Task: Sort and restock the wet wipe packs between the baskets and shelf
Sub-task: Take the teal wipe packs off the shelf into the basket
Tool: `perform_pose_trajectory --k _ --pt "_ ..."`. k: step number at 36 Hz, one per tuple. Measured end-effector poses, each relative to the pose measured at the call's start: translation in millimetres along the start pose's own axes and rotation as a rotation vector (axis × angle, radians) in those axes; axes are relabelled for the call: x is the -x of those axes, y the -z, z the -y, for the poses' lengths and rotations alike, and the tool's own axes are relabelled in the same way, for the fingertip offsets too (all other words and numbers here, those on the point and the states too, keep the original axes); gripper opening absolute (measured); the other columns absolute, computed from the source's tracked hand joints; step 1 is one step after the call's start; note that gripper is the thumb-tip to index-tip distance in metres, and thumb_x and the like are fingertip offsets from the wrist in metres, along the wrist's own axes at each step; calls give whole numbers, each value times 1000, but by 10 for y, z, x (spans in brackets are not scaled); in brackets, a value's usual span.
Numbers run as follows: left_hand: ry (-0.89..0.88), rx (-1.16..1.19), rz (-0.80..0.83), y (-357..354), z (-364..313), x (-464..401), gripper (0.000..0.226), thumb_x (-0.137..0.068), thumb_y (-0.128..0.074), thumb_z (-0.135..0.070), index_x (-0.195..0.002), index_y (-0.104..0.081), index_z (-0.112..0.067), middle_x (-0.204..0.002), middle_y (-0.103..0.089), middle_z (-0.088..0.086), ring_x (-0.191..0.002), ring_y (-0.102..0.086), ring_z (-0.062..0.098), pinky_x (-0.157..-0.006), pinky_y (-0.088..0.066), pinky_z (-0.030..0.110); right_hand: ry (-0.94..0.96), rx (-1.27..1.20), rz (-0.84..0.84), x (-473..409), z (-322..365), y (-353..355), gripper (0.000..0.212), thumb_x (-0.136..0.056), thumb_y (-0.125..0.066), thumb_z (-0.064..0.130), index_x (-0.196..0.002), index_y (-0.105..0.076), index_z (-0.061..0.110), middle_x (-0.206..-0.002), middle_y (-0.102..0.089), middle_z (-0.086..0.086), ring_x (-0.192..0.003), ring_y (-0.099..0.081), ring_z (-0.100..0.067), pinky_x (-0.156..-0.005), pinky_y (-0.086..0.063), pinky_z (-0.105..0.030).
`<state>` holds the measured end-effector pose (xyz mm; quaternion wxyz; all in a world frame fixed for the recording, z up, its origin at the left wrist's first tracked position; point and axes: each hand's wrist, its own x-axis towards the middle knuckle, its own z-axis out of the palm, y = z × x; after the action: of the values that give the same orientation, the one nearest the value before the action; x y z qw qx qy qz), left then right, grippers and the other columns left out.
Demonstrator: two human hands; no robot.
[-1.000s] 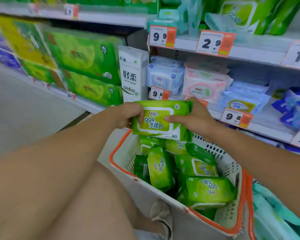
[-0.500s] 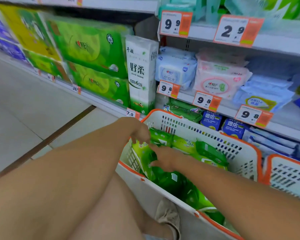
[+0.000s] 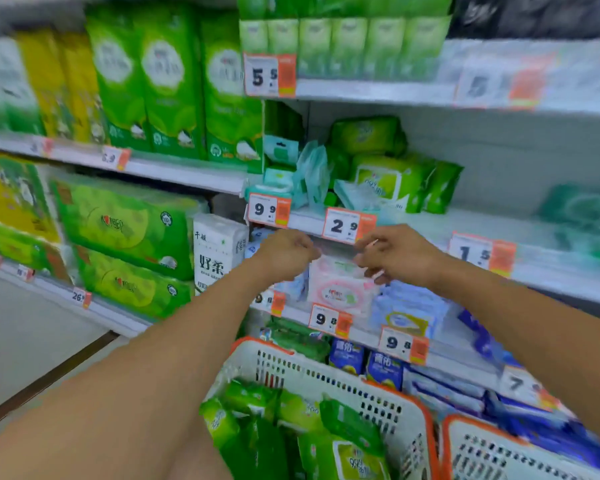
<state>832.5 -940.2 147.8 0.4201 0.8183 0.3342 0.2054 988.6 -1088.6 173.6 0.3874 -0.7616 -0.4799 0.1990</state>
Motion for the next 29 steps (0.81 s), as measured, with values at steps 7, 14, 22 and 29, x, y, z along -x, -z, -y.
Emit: perform_pose_trajectory --k 7,14,22,29 --pt "5 182 -239 -19 -437 -199 40 -87 -71 -28 -122 -58 -16 -106 -67 10 -93 -66 28 -85 -57 44 16 -4 -316 -303 117 337 42 -74 -84 14 -111 -64 13 -96 -70 -11 -80 -62 -22 -66 -49 -30" --pt "57 180 -453 45 -170 -441 51 -85 -71 -20 -132 -53 -13 -122 -61 6 -99 -61 26 -77 -46 27 -149 72 -397 -881 73 242 64 -79 -78 46 -126 -53 10 -117 -59 -8 -99 -55 -25 -77 -42 -29" --pt "-121 164 -563 2 -103 -783 54 -87 -73 -30 -134 -50 -16 -119 -60 -9 -107 -60 18 -94 -47 30 -281 372 -305 -1590 5 185 82 -55 -73 80 -107 -58 18 -111 -62 -3 -106 -61 -29 -72 -46 -32" --pt "-197 81 -517 -176 -43 -1062 60 -84 -76 -30 -138 -51 -21 -138 -48 0 -116 -51 15 -92 -43 25 -260 296 -398 -1861 -154 290 43 -72 -76 41 -103 -63 14 -90 -64 -6 -88 -64 -27 -63 -43 -27"
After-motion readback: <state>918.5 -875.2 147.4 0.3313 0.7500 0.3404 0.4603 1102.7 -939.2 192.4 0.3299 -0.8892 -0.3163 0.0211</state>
